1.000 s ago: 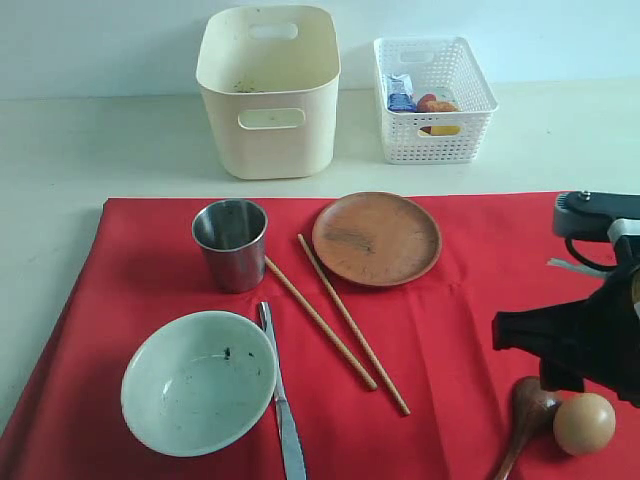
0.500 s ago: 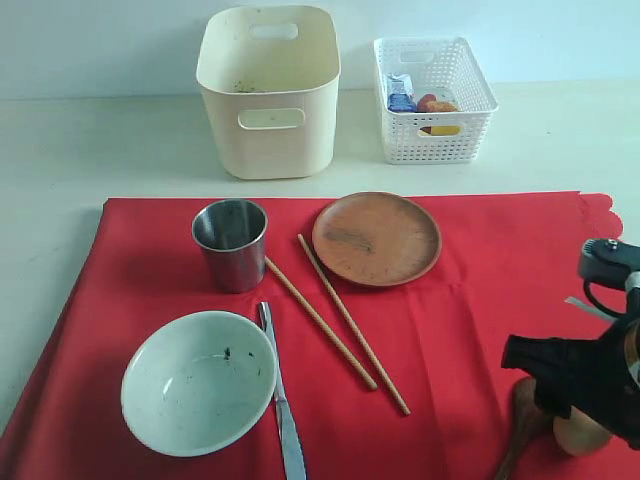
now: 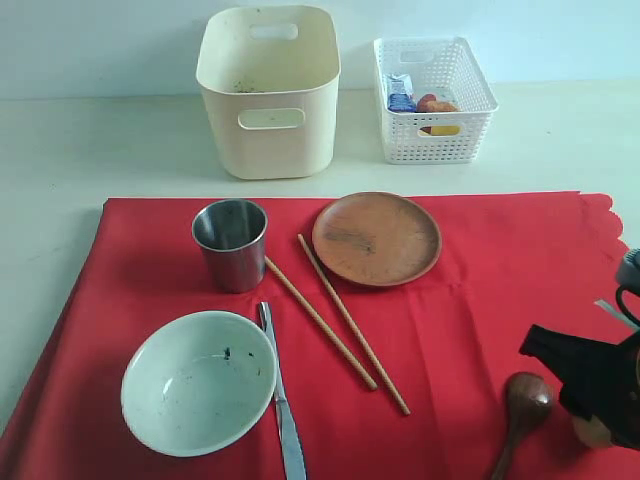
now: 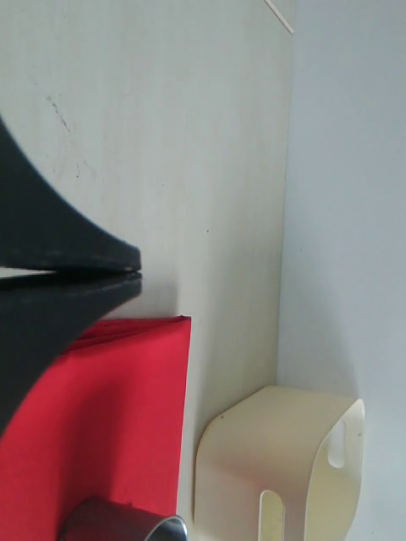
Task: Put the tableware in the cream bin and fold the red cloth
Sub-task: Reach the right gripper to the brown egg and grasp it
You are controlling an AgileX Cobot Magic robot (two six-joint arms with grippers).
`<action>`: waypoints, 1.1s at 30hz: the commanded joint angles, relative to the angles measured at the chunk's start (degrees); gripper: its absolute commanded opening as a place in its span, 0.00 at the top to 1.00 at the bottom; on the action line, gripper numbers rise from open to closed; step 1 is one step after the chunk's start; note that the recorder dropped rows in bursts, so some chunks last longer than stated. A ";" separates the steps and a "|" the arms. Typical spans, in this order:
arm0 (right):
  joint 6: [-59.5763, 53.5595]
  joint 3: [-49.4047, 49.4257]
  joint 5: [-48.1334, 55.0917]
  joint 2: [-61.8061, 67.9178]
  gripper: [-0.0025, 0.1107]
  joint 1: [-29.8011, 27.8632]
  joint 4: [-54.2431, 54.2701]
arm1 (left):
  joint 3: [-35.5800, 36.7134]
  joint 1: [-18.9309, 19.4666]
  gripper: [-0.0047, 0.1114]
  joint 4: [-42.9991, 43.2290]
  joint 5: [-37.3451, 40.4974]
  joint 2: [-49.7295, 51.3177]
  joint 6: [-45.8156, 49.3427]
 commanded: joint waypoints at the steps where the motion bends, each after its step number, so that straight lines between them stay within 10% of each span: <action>1: 2.60 0.50 2.71 0.12 0.77 0.09 -1.69 | -0.03 -0.29 0.95 -0.34 -0.25 0.30 0.29; 9: 2.78 0.50 2.61 -0.26 0.98 0.09 -1.69 | -0.03 -0.29 0.95 -0.34 -0.25 0.30 0.29; 33: 3.13 0.50 -4.03 -14.79 0.92 0.09 -14.87 | -0.03 -0.29 0.95 -0.34 -0.25 0.30 0.29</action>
